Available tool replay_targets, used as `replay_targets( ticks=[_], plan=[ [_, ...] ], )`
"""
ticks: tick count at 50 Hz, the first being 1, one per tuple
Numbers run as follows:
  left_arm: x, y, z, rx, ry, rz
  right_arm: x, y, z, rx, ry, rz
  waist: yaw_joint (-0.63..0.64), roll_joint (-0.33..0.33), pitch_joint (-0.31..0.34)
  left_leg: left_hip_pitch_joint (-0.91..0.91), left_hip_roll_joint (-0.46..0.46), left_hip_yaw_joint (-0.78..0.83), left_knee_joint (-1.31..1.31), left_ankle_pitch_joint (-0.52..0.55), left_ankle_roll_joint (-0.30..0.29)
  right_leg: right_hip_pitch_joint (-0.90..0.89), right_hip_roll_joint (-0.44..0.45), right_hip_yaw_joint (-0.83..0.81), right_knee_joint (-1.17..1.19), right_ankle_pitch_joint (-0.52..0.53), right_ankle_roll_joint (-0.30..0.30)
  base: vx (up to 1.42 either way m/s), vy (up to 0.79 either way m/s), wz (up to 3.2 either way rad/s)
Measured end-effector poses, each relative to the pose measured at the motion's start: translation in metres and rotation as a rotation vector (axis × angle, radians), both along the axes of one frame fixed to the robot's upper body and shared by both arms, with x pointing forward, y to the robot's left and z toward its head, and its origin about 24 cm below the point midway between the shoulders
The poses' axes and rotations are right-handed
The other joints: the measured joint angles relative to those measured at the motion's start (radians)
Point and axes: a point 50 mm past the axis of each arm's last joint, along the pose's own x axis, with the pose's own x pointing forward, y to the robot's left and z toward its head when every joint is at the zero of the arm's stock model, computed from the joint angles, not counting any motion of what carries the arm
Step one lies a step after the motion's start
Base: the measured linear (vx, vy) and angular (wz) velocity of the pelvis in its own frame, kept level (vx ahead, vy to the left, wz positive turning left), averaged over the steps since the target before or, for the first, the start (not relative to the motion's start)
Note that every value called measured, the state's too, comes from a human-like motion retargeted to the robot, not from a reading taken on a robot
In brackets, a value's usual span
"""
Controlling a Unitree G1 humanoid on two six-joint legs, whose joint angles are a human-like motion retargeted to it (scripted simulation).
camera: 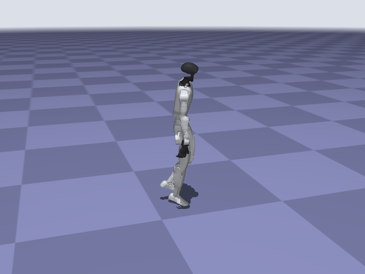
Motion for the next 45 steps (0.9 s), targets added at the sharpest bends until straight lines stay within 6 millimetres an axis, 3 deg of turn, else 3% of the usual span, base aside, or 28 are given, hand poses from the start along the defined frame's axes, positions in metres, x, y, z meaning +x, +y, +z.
replay_targets(
  ticks=[4,6,10,16,20,22,23,25,28,30,32,34,35,37,40,45],
  plan=[
    [-0.024,-0.009,-0.003,-0.061,0.103,-0.104,0.018,0.001,0.004,-0.033,-0.006,0.14,-0.019,0.006,-0.018,-0.108,-0.152,-0.025,-0.231,0.091,-0.015,-0.021,-0.061,-0.052,-0.02,0.07,0.105,-0.04,0.39,0.48],
    [-0.033,-0.011,-0.004,-0.069,0.145,-0.16,0.024,0.002,0.006,-0.042,0.006,0.188,-0.022,0.015,-0.027,-0.139,-0.217,-0.098,-0.365,0.159,-0.081,-0.032,-0.066,-0.057,-0.016,0.079,0.14,0.1,0.14,0.05],
    [-0.049,-0.011,-0.005,-0.078,0.197,-0.225,0.028,0.008,0.006,-0.036,0.038,0.248,0.005,0.042,-0.018,-0.151,-0.244,-0.198,-0.551,0.303,-0.215,-0.02,-0.016,-0.042,-0.011,0.072,0.156,0.23,-0.01,-0.64],
    [-0.063,-0.01,-0.004,-0.088,0.254,-0.17,0.022,0.022,0.001,0.01,0.061,0.278,0.035,0.056,-0.015,-0.13,-0.222,-0.211,-0.685,0.248,-0.295,0.038,0.08,0.074,-0.024,0.044,0.125,0.31,-0.03,-0.63],
    [-0.064,-0.006,-0.004,-0.071,0.242,-0.084,0.01,0.029,-0.004,0.036,0.078,0.263,0.048,0.063,-0.017,-0.132,-0.194,-0.289,-0.744,0.17,-0.408,0.082,0.154,0.133,-0.034,0.019,0.119,0.37,-0.05,-0.63],
    [-0.06,-0.003,-0.004,-0.062,0.228,-0.051,0.003,0.031,-0.006,0.048,0.088,0.25,0.055,0.051,-0.013,-0.135,-0.181,-0.324,-0.757,0.159,-0.434,0.103,0.179,0.166,-0.035,0.009,0.119,0.35,-0.07,-0.75],
    [-0.059,0.0,-0.004,-0.055,0.22,-0.039,-0.001,0.032,-0.007,0.052,0.095,0.243,0.061,0.042,-0.012,-0.131,-0.169,-0.323,-0.761,0.163,-0.435,0.113,0.188,0.184,-0.033,0.005,0.122,0.39,-0.06,-0.85],
    [-0.055,0.004,-0.003,-0.037,0.203,-0.019,-0.01,0.032,-0.008,0.054,0.117,0.23,0.078,0.014,-0.013,-0.12,-0.15,-0.326,-0.756,0.176,-0.377,0.137,0.19,0.206,-0.029,-0.012,0.123,0.47,-0.02,-0.92],
    [-0.056,0.012,-0.002,0.001,0.186,0.03,-0.021,0.033,-0.01,0.053,0.162,0.235,0.066,-0.046,-0.037,-0.108,-0.118,-0.233,-0.699,0.057,-0.292,0.155,0.2,0.267,-0.012,-0.04,0.107,0.5,-0.05,-0.67],
    [-0.056,0.019,-0.001,0.036,0.179,0.091,-0.023,0.039,-0.011,0.05,0.17,0.252,0.036,-0.093,-0.042,-0.112,-0.108,-0.265,-0.651,0.019,-0.261,0.169,0.204,0.264,0.002,-0.036,0.124,0.37,-0.18,-0.45],
    [-0.058,0.026,0.0,0.067,0.198,0.137,-0.032,0.045,-0.014,0.058,0.174,0.234,0.02,-0.133,-0.061,-0.093,-0.102,-0.273,-0.641,-0.01,-0.232,0.168,0.201,0.243,0.033,-0.01,0.182,0.48,-0.11,-0.35],
    [-0.054,0.033,0.002,0.079,0.21,0.16,-0.041,0.049,-0.016,0.078,0.177,0.199,0.027,-0.169,-0.08,-0.072,-0.097,-0.248,-0.651,-0.032,-0.19,0.148,0.184,0.22,0.078,0.034,0.277,0.36,-0.13,-0.55],
    [-0.048,0.037,0.003,0.083,0.207,0.168,-0.044,0.051,-0.016,0.094,0.176,0.184,0.036,-0.187,-0.085,-0.064,-0.101,-0.25,-0.657,-0.039,-0.17,0.133,0.179,0.231,0.105,0.061,0.334,0.25,-0.22,-0.95],
    [-0.028,0.049,0.006,0.115,0.156,0.19,-0.04,0.057,-0.017,0.143,0.159,0.191,0.069,-0.201,-0.084,-0.072,-0.025,-0.237,-0.633,-0.06,-0.192,0.064,0.241,0.255,0.184,0.134,0.378,0.11,-0.52,-1.31],
    [0.008,0.059,0.013,0.166,0.016,0.228,-0.025,0.054,-0.015,0.161,0.121,0.245,0.096,-0.175,-0.068,-0.097,0.127,-0.213,-0.557,-0.095,-0.246,-0.064,0.305,0.106,0.389,0.16,0.378,0.0,-0.59,-1.24],
    [0.055,0.06,0.024,0.173,-0.203,0.267,-0.004,0.053,-0.013,0.092,-0.014,0.288,0.052,-0.121,-0.062,-0.109,0.187,-0.245,-0.514,-0.153,-0.212,-0.274,0.278,-0.021,0.677,-0.084,0.378,0.13,0.04,-0.26]
  ],
)
